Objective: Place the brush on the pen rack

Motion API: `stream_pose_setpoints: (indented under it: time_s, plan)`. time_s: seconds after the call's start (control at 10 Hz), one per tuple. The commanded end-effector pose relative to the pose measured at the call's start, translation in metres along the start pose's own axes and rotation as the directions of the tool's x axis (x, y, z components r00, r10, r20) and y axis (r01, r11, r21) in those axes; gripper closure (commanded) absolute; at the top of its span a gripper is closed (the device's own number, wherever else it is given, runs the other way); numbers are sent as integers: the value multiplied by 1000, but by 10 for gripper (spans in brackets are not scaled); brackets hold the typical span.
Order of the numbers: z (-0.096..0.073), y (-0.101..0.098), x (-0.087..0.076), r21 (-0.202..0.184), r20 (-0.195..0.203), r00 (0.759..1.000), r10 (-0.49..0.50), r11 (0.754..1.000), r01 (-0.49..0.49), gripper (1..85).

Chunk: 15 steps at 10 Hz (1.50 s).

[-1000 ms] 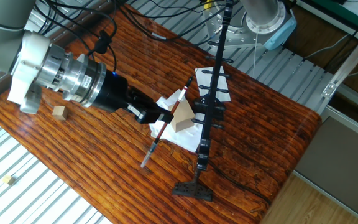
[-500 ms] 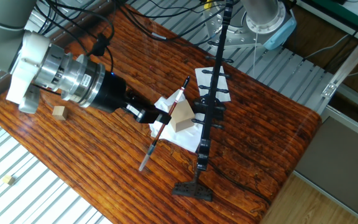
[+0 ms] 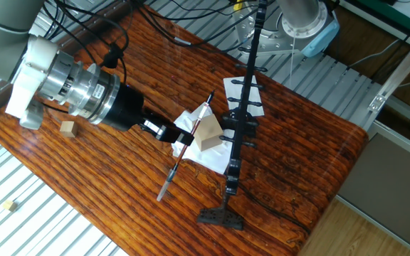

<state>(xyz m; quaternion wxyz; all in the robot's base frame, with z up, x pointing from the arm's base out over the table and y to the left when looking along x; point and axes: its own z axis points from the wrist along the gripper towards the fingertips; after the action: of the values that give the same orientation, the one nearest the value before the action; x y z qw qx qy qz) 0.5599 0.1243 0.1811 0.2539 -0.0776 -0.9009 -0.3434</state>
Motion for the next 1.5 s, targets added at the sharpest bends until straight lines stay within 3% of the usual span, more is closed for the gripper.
stream_pose_setpoints:
  time_s: [0.0,0.9,1.4]
  plan:
    - [-2,5,-6,-14,26,998,-54,998,55,843]
    - [-2,4,-12,-8,48,996,-71,997,72,843]
    - [-11,11,12,-6,-17,1000,-19,1000,19,843]
